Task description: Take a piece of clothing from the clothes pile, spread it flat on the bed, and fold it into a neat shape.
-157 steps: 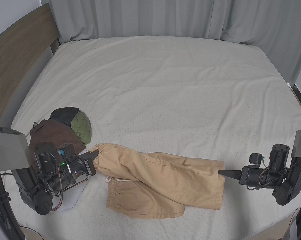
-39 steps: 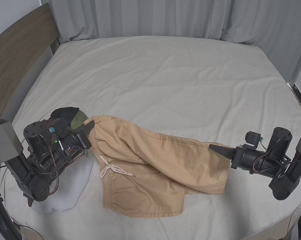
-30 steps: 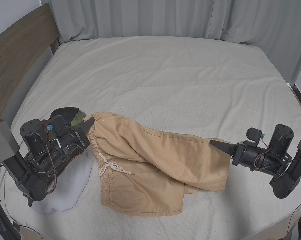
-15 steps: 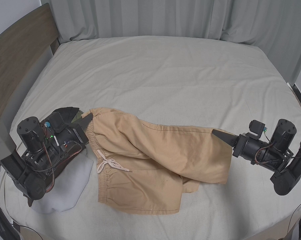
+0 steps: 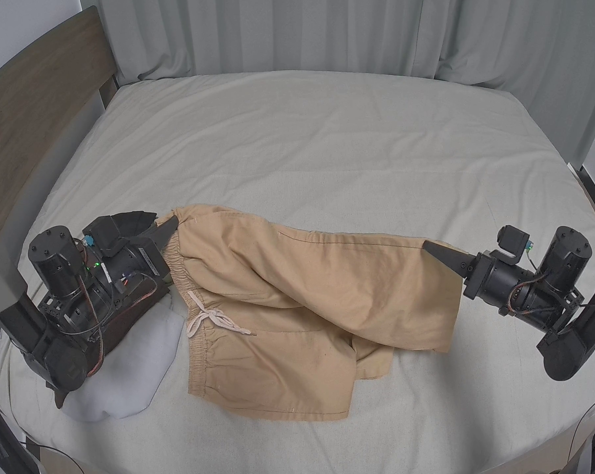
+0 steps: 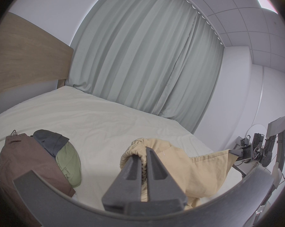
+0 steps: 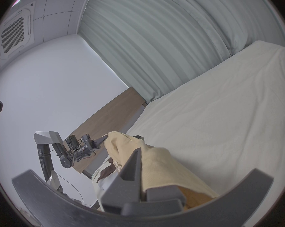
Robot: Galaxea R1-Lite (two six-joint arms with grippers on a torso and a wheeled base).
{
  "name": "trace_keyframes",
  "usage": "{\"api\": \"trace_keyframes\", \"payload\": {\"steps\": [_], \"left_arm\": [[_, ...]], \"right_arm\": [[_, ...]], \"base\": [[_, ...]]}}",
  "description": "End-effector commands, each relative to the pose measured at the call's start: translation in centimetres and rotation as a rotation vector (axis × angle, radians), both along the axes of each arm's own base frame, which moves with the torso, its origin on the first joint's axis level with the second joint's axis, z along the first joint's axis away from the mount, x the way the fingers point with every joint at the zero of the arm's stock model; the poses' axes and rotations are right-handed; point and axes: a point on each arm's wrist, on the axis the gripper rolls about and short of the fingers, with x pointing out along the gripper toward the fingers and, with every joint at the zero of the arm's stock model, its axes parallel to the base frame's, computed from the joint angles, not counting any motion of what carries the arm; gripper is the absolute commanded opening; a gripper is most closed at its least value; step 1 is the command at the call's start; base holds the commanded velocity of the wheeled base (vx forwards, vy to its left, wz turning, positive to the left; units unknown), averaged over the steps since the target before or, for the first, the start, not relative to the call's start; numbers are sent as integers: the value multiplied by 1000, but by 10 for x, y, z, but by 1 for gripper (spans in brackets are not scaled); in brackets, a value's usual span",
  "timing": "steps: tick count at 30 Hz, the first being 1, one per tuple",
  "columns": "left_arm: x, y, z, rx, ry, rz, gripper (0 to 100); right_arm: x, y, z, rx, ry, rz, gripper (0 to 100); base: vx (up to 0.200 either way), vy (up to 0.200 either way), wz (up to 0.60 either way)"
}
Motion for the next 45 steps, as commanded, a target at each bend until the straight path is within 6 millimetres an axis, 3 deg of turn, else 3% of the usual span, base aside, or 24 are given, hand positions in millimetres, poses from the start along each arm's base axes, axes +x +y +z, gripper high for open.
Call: {"api": "trace_keyframes", "payload": {"steps": [1, 24, 45], "left_arm": [[0, 1, 1, -2, -7, 2, 0], [2, 5, 2, -2, -9, 17, 0], [6, 13, 3, -3, -16, 42, 0]], "right_arm": [[1, 0, 3, 5, -13, -9, 0], [5, -3, 19, 27, -76, -73, 0], [19, -29, 21, 26, -94, -169, 0]], "base": [[0, 0, 0], [0, 0, 0], [0, 0, 0]]}}
